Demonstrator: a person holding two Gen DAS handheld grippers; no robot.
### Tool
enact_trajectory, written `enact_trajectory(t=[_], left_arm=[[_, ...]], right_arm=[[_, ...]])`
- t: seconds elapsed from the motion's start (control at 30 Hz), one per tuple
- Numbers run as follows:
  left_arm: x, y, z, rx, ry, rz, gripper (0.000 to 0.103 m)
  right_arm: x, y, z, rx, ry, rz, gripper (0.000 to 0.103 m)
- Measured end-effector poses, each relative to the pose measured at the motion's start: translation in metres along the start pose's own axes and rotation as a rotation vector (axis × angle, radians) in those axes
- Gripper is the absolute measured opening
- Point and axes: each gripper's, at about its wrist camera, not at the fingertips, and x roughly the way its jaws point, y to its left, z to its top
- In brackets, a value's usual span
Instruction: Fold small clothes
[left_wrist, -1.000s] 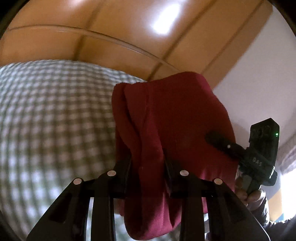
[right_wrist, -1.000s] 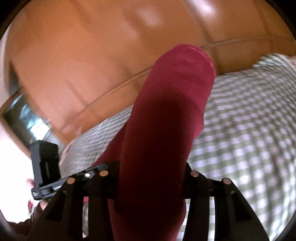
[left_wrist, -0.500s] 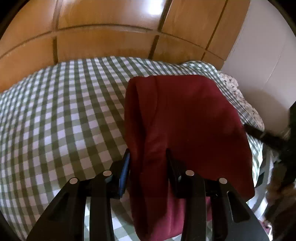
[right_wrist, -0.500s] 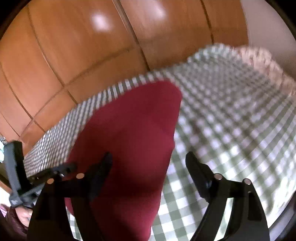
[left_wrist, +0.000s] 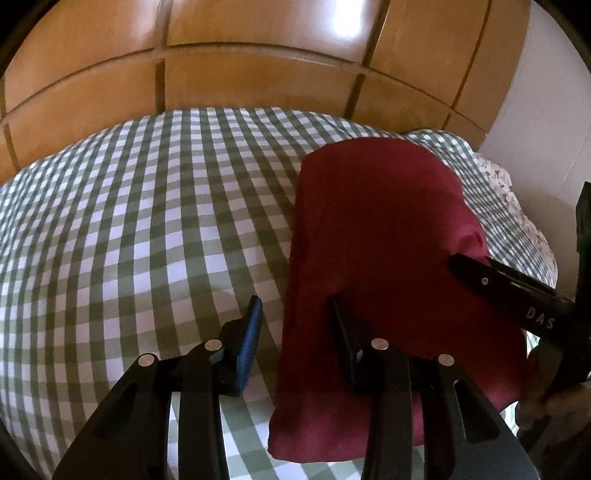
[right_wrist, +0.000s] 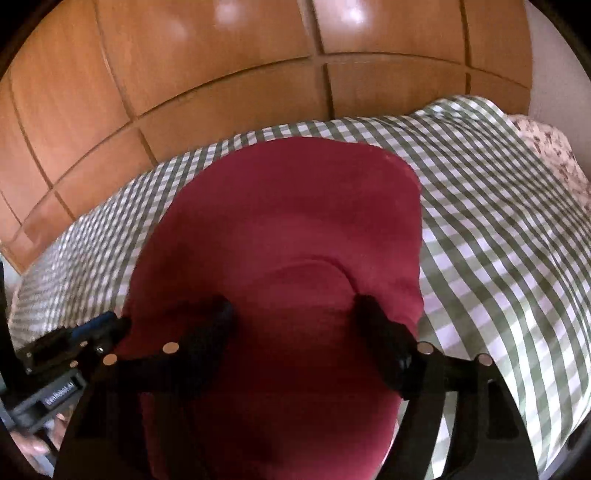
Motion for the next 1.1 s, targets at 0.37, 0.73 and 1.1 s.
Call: enact_trajectory(t=[0.37, 0.73, 1.1], left_arm=[[-0.062, -0.007, -0.013, 0.009, -0.105, 0.114, 0.073], [-0.117, -0.017, -0.033, 0.026, -0.198, 0.176, 0.08], [-0.149, -0.026, -0.058, 0.042, -0.251, 0.218, 0.085]], right_arm=[[-0.051, 0.012, -0.017, 0.023, 0.023, -0.034, 0.095], [-0.065, 0.029, -0.056, 0.082, 0.073, -0.103, 0.099], [-0.124, 0.051, -0.065, 0.068, -0.165, -0.206, 0.101]])
